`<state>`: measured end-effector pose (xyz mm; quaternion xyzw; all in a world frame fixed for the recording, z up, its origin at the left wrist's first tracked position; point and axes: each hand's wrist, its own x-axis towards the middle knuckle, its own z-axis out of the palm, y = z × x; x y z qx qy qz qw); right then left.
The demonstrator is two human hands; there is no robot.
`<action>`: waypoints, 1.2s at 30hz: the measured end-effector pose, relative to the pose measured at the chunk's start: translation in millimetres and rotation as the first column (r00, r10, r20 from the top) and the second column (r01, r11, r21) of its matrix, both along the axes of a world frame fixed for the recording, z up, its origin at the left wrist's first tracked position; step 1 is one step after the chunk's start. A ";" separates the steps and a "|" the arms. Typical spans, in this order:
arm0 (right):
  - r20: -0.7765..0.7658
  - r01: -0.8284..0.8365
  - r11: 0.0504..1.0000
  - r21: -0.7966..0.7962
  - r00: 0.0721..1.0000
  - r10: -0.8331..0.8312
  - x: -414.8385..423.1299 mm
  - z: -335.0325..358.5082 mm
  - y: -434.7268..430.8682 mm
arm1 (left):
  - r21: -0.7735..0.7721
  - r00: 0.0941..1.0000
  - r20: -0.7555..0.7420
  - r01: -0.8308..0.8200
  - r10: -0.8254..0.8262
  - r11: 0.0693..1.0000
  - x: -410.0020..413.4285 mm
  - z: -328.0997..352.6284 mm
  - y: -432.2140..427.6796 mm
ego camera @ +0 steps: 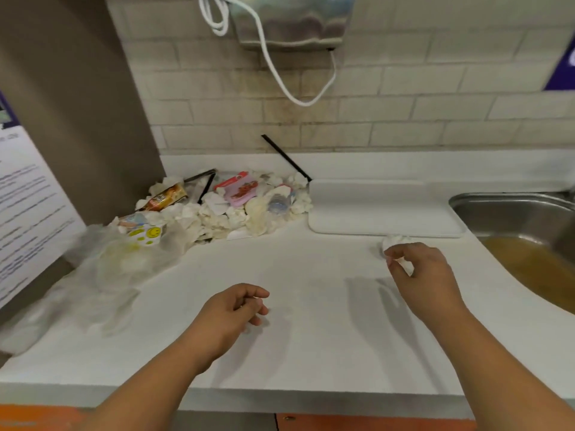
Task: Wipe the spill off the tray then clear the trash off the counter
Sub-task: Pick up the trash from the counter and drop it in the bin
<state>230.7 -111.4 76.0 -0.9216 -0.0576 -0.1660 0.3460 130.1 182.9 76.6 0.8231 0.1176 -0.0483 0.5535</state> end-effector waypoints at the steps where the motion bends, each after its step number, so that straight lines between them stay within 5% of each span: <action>1: 0.026 0.040 0.999 -0.037 0.999 -0.039 3.2 -3.1 -9.0 | -0.003 1.000 0.003 0.010 -0.010 1.000 4.5 1.8 -3.7; 5: -0.064 0.180 0.955 -0.236 0.978 -0.200 17.5 -17.2 -39.2 | 0.009 0.999 0.008 0.054 -0.054 0.999 19.8 4.8 -20.2; 9: -0.334 0.054 0.954 -0.294 0.929 -0.156 18.0 -36.4 -45.6 | 0.015 0.994 -0.001 0.107 -0.107 0.994 27.8 5.0 -33.9; 12: -0.317 0.007 0.951 -0.310 0.942 -0.110 11.7 -49.1 -42.3 | 0.028 0.991 -0.007 0.137 -0.136 0.990 32.5 4.3 -40.0; 19: -0.144 -0.156 0.988 -0.002 0.977 0.154 0.4 -39.8 -16.5 | -0.060 0.984 -0.021 0.174 -0.175 0.983 42.1 2.7 -53.7; 23: -0.125 -0.320 0.941 0.107 0.935 0.332 -15.6 -30.1 13.9 | -0.239 0.965 -0.086 0.221 -0.247 0.946 45.4 -2.6 -65.9; 29: -0.201 -0.358 0.824 0.439 0.855 0.479 -32.8 -15.7 42.0 | -0.505 0.945 -0.098 0.223 -0.312 0.834 47.4 -12.4 -74.2; 36: -0.186 -0.393 0.837 0.381 0.854 0.486 -30.6 -11.0 48.7 | -0.513 0.962 -0.015 0.226 -0.273 0.828 42.2 -10.1 -70.5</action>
